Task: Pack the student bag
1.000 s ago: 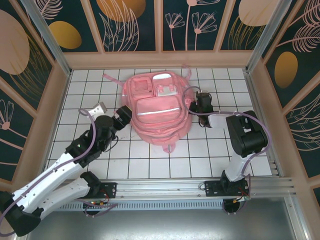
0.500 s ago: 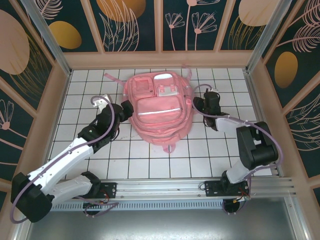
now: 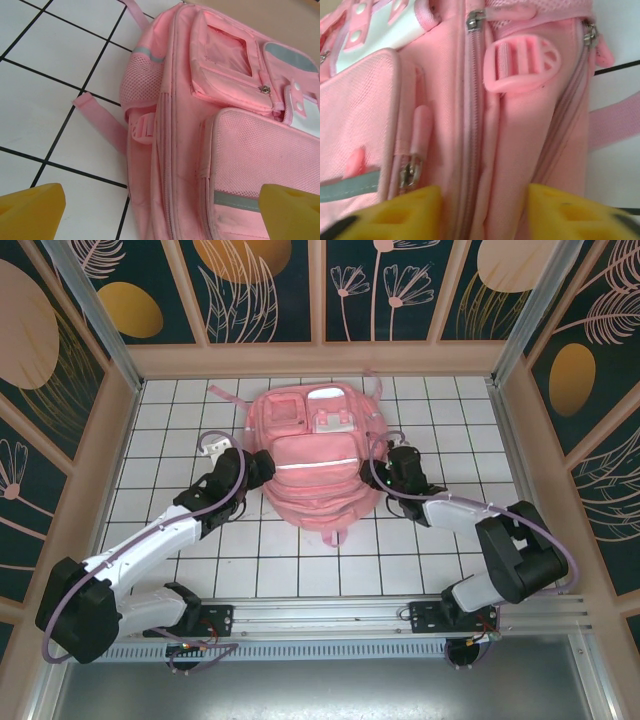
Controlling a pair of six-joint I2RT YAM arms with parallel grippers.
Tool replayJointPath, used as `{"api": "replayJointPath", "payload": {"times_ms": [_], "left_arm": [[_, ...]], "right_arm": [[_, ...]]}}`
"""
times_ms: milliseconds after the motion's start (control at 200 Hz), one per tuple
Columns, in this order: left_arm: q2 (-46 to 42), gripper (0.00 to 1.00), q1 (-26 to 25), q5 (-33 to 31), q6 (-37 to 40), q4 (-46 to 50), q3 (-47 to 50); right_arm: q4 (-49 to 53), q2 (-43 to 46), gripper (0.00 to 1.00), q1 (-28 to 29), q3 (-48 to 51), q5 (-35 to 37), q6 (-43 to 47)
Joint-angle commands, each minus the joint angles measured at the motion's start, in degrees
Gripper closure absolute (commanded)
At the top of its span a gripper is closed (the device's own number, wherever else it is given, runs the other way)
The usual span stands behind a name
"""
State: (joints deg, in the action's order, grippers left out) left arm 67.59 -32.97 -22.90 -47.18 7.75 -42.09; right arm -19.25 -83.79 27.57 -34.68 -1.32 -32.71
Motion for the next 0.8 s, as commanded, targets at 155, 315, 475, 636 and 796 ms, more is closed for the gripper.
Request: {"api": "replayJointPath", "payload": {"times_ms": [155,315,475,636,796], "left_arm": [[-0.89,0.01,0.54,-0.31,-0.64,-1.73,0.30],[-0.27,0.02,0.63,-0.19,-0.77,-1.94,-0.58],[0.77,0.01,0.70,-0.38,-0.32,-1.26,-2.25],[1.96,0.01,0.92,-1.48,0.98,0.71,-4.86],[3.16,0.02,1.85,-1.91,2.33,1.74,-7.01]], "right_arm": [[5.03,10.62,1.00,0.64,8.48,0.38,-2.40],[14.05,22.26,1.00,0.55,13.32,1.93,-2.08],[21.78,31.05,1.00,0.05,16.80,1.93,-2.87],[22.13,32.24,1.00,-0.06,18.06,1.58,-2.81],[18.72,25.62,1.00,-0.15,16.14,1.92,-1.70]]}}
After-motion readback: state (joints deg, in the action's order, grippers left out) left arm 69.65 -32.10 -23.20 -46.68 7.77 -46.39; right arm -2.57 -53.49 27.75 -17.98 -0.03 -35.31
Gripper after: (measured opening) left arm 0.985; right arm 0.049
